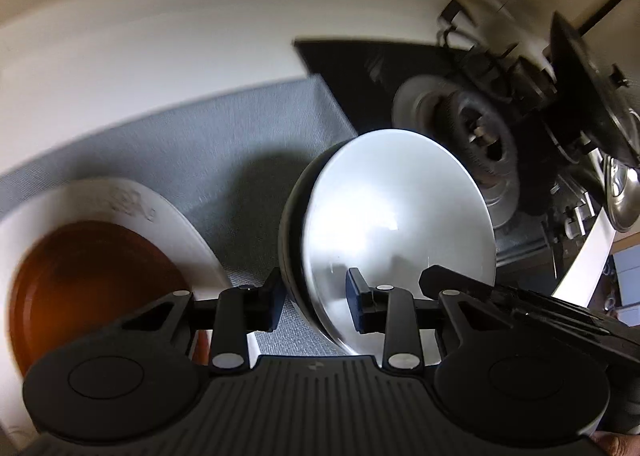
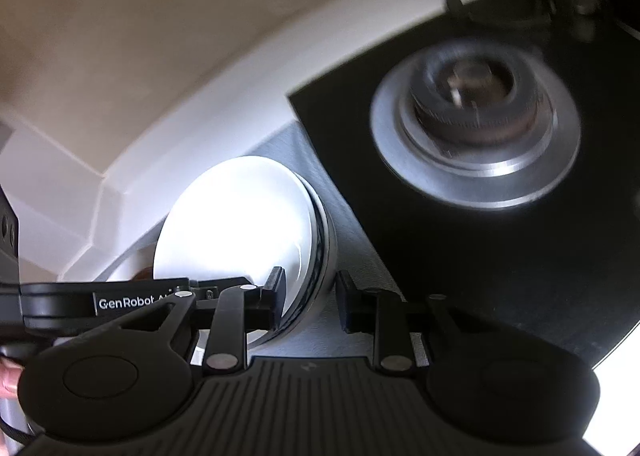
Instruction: Organize plates and bowls
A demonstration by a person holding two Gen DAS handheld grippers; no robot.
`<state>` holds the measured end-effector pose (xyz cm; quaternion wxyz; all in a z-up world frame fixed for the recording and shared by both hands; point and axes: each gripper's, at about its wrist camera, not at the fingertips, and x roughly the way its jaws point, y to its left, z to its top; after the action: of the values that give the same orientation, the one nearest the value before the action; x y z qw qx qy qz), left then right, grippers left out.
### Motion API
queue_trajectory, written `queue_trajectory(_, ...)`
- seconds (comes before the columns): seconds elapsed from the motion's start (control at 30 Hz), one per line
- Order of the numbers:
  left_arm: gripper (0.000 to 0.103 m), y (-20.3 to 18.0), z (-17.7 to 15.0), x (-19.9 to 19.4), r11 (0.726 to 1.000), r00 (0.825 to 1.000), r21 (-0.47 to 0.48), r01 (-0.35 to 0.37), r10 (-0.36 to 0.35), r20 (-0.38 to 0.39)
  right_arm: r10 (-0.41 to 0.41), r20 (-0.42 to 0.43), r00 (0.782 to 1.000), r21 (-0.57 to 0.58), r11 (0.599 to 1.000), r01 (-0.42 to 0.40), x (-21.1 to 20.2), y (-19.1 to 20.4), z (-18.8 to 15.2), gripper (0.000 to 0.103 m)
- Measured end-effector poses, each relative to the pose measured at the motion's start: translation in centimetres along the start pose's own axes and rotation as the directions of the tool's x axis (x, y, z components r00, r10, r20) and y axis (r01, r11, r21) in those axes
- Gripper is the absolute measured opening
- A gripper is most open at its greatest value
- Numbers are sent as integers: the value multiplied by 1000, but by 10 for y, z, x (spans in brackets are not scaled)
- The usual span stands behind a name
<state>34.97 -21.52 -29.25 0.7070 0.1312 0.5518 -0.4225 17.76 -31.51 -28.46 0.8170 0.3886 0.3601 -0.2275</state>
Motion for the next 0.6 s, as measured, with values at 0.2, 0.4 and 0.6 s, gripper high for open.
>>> queue_trajectory(0.2,35,5,-13,-46,999,999,-50,-1,2,32,64,31,997,-13,998,-63,-30,22,4,29)
queue_trajectory(0.4,35,28,-43,-96,987,995,-148,-63,74,69,108,-18,994,-147,983,-110,-45,72,-8,29)
queue_trajectory(0.6,35,55,-83,-142,951,980,-270,-148,179,92,194,-121,973,-239,946,-219,-42,118,-24,29)
